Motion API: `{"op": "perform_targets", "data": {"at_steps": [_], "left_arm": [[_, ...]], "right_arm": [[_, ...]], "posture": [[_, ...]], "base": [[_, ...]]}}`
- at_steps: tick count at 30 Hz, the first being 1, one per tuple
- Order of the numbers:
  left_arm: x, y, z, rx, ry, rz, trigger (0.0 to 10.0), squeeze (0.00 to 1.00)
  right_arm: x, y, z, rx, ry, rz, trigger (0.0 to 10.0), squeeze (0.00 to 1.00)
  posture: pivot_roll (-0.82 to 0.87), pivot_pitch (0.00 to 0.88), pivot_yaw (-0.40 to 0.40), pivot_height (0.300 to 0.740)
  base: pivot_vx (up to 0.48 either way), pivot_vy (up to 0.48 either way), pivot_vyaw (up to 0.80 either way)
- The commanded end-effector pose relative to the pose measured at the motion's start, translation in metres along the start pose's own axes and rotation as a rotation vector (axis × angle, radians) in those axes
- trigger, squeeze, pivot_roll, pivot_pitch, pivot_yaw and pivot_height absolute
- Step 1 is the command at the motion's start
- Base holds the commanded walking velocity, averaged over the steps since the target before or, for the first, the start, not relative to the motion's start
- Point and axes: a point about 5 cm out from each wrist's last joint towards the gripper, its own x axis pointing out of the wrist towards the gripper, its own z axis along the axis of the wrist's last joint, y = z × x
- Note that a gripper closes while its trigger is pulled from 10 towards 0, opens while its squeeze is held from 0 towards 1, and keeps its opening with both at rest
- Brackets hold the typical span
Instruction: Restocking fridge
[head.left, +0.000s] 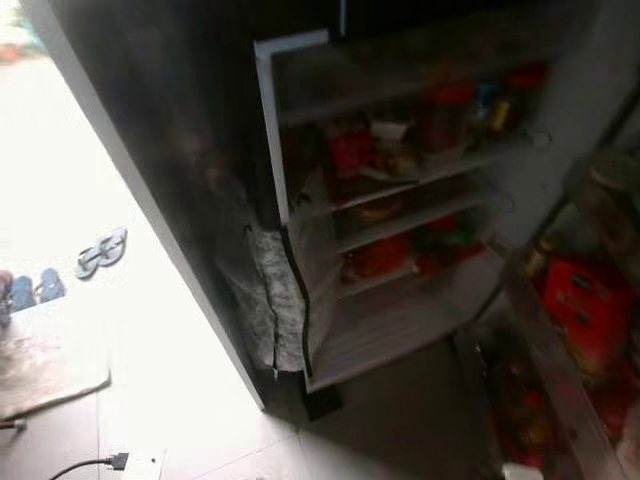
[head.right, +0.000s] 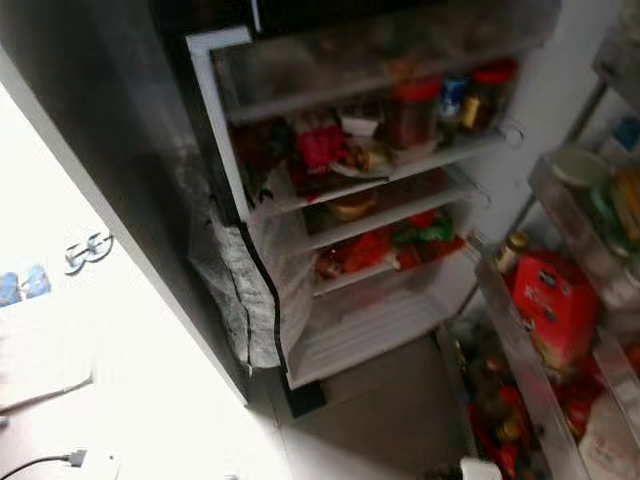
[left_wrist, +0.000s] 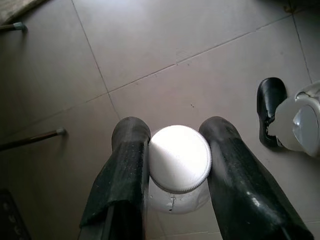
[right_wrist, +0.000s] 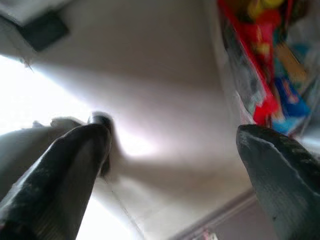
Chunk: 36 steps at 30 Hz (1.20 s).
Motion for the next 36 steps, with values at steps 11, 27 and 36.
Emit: {"op": "perform_targets", "data": {"at_steps": [11,27,36], "left_arm": [[-0.001,-0.001,-0.007,0.014,0.027,-0.005,10.0,0.00],[-0.001,-0.002,-0.007,0.014,0.024,-0.003,10.0,0.00],[-0.001,-0.002,-0.007,0.012,0.023,-0.004,10.0,0.00]], "right_arm": [[-0.003,-0.005,-0.007,0.005,0.026,0.002,10.0,0.00],[-0.001,0.008,-0.009,-0.005,0.018,0.018,10.0,0.00],[-0.005,-0.004,-0.011,-0.013,0.022,0.006,10.0,0.00]], "posture": [[0.00,0.130,-0.001,0.740],[0.00,0.130,-0.001,0.740],[0.00,0.130,-0.001,0.740]], "base": [[0.000,-0.130,0.00],[0.000,-0.252,0.00],[0.000,-0.315,0.00]]}}
